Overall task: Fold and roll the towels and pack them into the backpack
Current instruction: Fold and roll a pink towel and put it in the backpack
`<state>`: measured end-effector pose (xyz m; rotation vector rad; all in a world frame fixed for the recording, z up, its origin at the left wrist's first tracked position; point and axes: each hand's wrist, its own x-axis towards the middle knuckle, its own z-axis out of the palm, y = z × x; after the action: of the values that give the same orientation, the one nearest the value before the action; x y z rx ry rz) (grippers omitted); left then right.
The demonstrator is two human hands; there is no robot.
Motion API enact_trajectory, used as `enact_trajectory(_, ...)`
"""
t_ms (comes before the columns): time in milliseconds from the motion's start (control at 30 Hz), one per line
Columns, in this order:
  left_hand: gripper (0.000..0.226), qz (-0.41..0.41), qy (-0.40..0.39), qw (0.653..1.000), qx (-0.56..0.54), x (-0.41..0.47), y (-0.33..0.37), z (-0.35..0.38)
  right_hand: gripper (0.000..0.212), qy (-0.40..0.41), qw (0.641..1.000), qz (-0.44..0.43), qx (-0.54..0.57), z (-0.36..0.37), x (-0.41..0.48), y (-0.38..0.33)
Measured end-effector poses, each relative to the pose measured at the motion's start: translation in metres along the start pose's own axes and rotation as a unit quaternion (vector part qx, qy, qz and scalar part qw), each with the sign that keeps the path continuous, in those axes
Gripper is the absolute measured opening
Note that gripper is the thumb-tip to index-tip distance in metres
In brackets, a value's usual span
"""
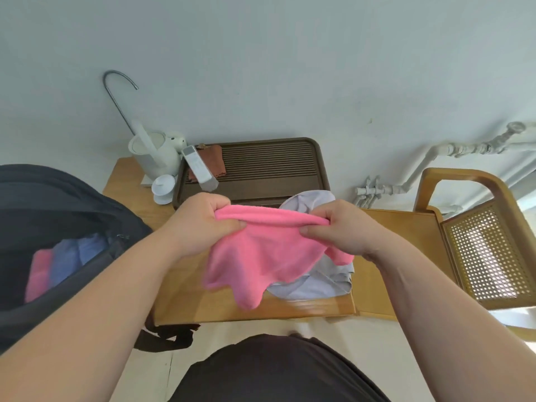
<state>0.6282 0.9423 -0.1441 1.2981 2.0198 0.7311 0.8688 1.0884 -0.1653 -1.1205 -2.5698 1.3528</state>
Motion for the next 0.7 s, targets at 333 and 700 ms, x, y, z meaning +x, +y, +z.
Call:
enact_trajectory(333, 0.020, -0.062, -0.304, 0.948, 0.068, -0.083, -0.070, -0.041, 0.041, -0.028, 0.995, 0.098, 0.022, 0.060, -0.056, -0.036)
enact_trajectory(700, 0.019, -0.077, -0.210, 0.969, -0.101, -0.107, -0.086, -0.023, 0.010, 0.013, 0.988, 0.144, -0.050, 0.060, -0.082, -0.043)
